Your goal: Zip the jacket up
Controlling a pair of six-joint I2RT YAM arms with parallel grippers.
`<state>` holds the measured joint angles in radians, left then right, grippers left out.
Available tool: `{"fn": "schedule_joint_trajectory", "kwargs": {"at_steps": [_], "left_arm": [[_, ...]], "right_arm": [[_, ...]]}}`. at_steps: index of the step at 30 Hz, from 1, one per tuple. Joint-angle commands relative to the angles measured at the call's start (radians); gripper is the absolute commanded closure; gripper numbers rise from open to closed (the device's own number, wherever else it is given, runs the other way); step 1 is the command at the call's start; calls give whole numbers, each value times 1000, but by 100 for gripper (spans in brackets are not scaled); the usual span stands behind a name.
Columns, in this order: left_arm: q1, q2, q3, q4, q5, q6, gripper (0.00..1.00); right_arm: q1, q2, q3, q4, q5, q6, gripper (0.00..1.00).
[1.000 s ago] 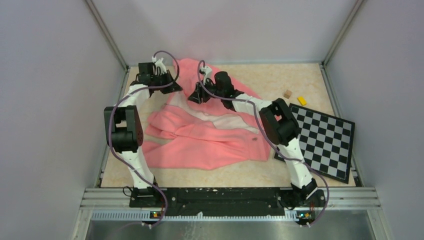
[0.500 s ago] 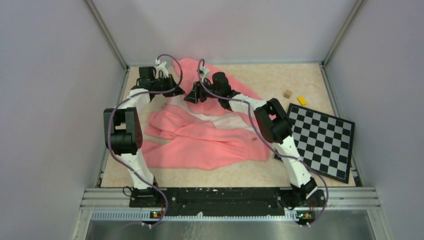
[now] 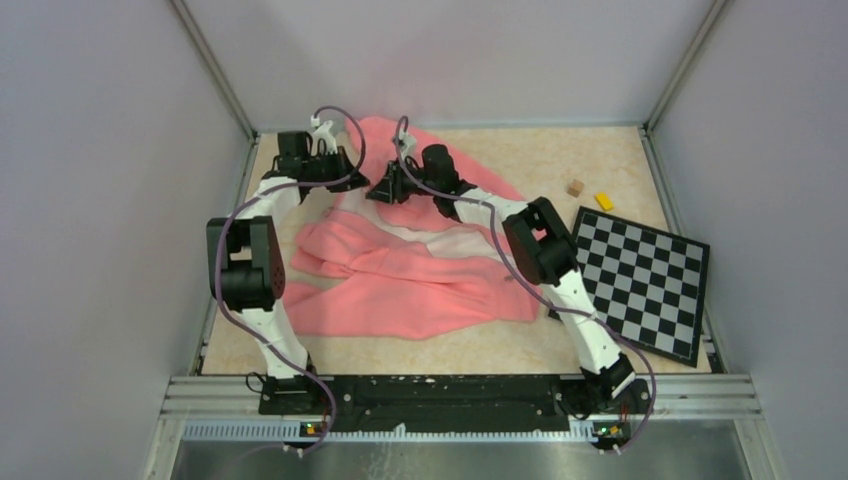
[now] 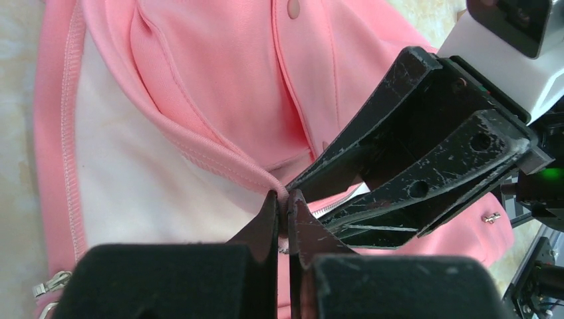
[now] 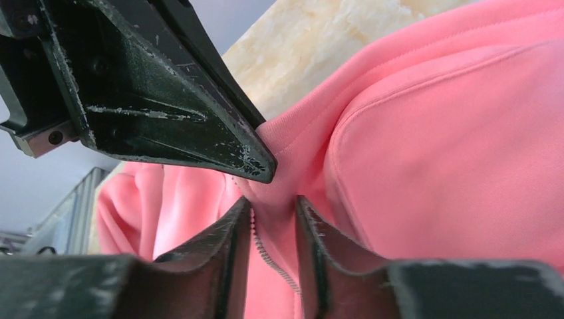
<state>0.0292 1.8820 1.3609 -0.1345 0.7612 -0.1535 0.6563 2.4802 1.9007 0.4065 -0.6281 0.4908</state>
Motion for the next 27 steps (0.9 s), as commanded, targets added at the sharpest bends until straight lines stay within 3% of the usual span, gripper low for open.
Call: {"fn": "schedule_joint_trajectory", "kwargs": {"at_steps": [1,3,6,8,12,16,20,25,27], "left_arm": [[-15,-71,17,-6,9,4,94],[-15,-79,33,-38,-20,-7,74],[-11,-98,69,-119,-119,-72,47],[-3,-113,82,-173,-141,-103,38],[10,-201,32,-258,-229,-103,3],[38,-282,-40,-335,-438,-107,1],[55,-255,-33,-379,-585,-80,1],[65,-66,88,-505,-601,-50,11],[67,12,142,-564,-547,-52,22]], "right_arm": [[-6,13,57,51,4,5,82],[-9,10,56,46,12,3,100],[-17,8,50,53,2,2,100],[-23,4,39,67,-19,-7,100],[-37,-13,-1,119,-65,-6,100],[-50,-20,-11,118,-75,-5,100],[-50,-18,-10,118,-90,3,100],[-50,-20,-13,124,-102,11,100],[-50,-18,-15,138,-109,23,100]]}}
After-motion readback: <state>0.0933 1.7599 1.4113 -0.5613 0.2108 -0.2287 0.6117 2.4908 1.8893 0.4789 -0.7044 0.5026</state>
